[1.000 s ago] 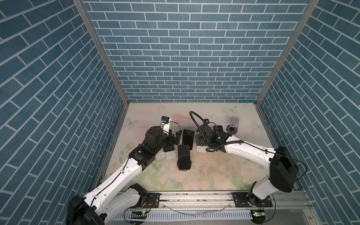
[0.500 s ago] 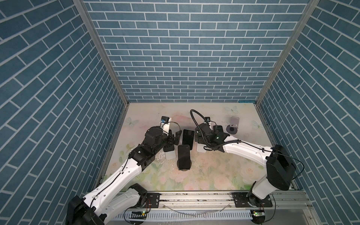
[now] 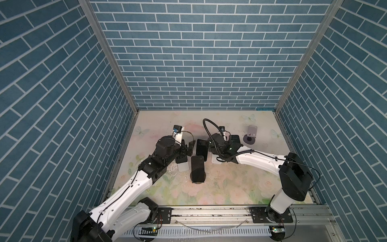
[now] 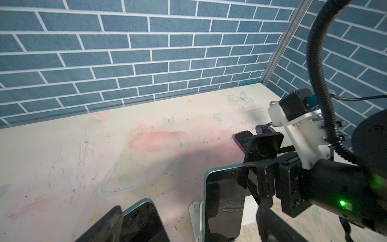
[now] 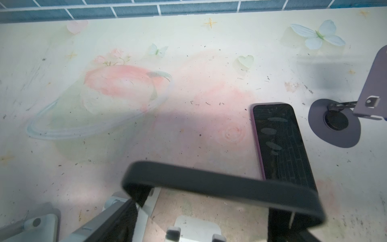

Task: Remove the phone from the phone stand
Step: 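Close the right gripper on the black phone's top edge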

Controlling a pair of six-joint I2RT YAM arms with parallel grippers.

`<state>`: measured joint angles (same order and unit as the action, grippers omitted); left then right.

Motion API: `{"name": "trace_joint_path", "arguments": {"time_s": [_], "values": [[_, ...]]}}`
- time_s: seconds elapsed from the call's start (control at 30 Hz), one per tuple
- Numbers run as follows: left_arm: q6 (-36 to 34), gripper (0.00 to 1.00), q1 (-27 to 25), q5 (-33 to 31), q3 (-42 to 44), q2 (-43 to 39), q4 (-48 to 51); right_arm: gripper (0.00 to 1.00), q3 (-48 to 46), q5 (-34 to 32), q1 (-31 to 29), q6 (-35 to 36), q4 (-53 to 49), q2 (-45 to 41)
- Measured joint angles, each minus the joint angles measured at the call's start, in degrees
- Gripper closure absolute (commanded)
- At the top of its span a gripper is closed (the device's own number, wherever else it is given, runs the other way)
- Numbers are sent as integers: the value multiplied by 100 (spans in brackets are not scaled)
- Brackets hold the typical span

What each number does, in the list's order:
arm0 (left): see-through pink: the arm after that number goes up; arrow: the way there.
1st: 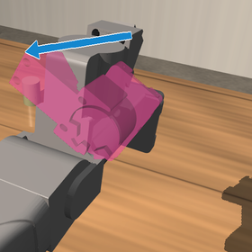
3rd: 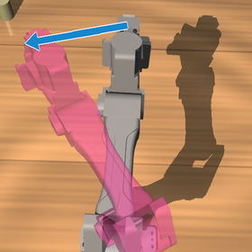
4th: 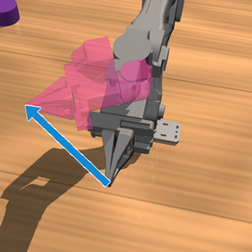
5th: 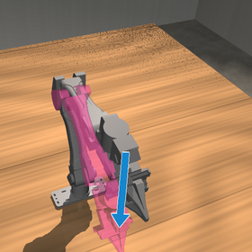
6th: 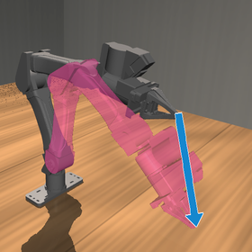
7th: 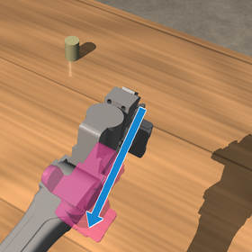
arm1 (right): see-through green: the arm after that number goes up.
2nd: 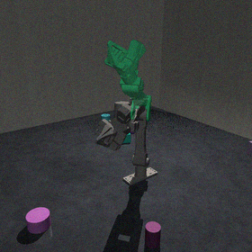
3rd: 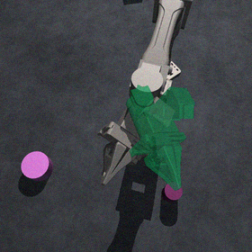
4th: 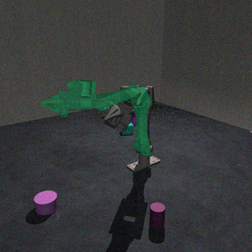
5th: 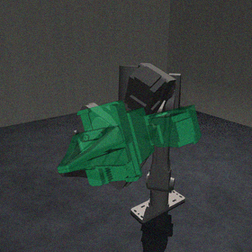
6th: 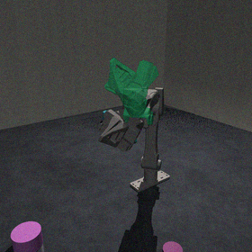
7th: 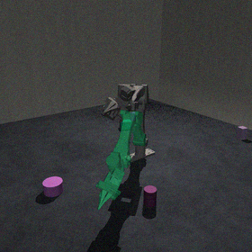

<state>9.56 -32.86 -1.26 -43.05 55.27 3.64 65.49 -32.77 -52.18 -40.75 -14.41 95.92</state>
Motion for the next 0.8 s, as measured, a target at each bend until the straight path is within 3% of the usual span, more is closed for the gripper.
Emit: {"name": "trace_joint_path", "arguments": {"time_s": [0.43, 0.63, 0.8], "values": [[-17, 0, 0, -20, 0, 2, 9, 20, -133, 0, 109, -149, 208, 177], [-17, 0, 0, -24, 0, 2, 44, 39, -160, 26, 114, -199, 310, 181], [-17, 0, 0, -26, 0, 2, 46, 45, -162, 50, 120, -208, 315, 181]]}}
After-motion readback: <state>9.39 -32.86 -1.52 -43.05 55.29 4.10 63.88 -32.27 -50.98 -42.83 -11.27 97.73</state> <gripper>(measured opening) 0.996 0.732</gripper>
